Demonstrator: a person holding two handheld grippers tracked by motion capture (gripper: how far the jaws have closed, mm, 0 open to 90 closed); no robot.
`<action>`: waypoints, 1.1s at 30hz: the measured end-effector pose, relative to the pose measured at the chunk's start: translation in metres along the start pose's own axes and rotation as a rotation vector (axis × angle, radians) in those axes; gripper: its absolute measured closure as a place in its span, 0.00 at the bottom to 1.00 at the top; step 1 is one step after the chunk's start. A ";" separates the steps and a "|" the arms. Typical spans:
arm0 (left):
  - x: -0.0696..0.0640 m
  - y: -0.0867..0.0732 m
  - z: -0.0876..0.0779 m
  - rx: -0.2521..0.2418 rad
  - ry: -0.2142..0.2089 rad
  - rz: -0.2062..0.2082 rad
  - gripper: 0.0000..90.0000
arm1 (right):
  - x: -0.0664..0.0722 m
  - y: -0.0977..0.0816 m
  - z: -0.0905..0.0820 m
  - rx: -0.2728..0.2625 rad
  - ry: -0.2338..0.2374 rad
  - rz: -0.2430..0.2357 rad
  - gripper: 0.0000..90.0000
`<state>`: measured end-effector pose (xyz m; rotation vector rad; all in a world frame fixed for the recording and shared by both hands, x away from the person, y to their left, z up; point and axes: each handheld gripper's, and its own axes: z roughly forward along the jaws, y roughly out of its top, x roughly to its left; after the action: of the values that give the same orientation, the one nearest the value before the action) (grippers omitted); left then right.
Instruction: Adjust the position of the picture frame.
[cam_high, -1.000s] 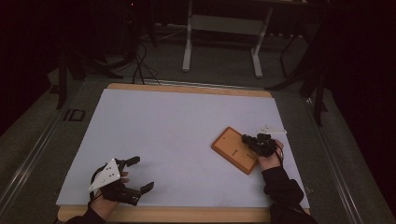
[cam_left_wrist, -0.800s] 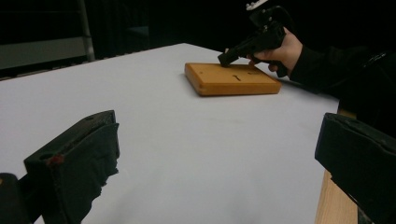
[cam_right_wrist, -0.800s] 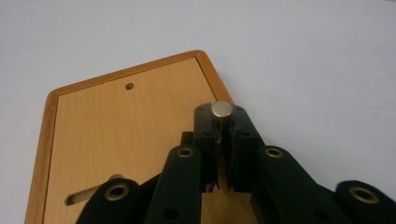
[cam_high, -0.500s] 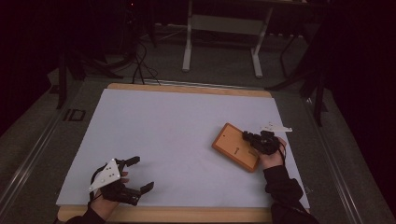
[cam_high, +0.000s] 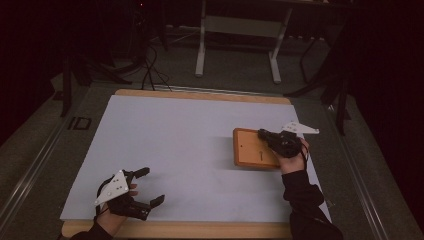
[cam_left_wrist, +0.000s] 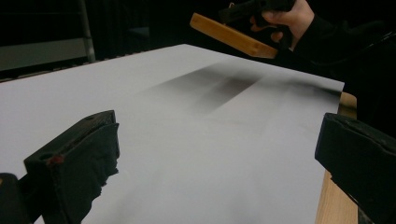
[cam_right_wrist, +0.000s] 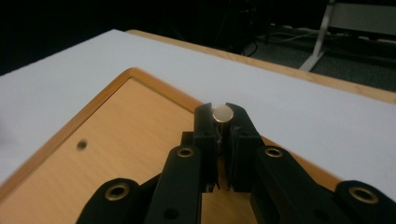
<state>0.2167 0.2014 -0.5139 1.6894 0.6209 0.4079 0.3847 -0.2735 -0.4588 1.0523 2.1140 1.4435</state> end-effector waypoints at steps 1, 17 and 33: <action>0.000 0.000 0.000 0.000 0.000 0.000 0.00 | 0.000 0.000 0.000 0.000 0.000 0.000 0.94; 0.000 0.000 -0.001 0.000 0.000 0.002 0.00 | 0.023 0.013 0.026 -0.004 0.067 -0.012 0.94; 0.000 0.000 -0.001 0.005 -0.007 0.008 0.00 | 0.052 0.006 0.057 0.037 0.147 -0.033 0.94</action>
<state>0.2156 0.2021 -0.5136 1.6983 0.6110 0.4057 0.3904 -0.1974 -0.4712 0.9464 2.2575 1.5136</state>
